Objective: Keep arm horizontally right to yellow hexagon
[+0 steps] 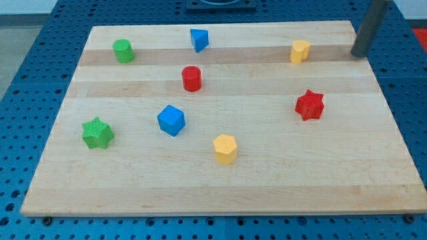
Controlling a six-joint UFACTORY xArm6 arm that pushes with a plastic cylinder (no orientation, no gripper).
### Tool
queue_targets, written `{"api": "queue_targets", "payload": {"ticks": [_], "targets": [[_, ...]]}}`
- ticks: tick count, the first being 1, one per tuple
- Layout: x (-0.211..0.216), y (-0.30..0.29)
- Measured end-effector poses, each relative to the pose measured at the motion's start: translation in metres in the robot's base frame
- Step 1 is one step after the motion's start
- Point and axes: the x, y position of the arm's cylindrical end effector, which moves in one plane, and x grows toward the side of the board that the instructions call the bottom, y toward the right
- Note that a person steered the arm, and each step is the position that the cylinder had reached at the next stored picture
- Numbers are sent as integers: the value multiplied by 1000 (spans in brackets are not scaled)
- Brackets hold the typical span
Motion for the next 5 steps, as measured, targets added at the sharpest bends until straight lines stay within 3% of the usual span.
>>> {"api": "queue_targets", "payload": {"ticks": [2,4,5], "targets": [[80,-3],[193,-64],[194,-64]]}}
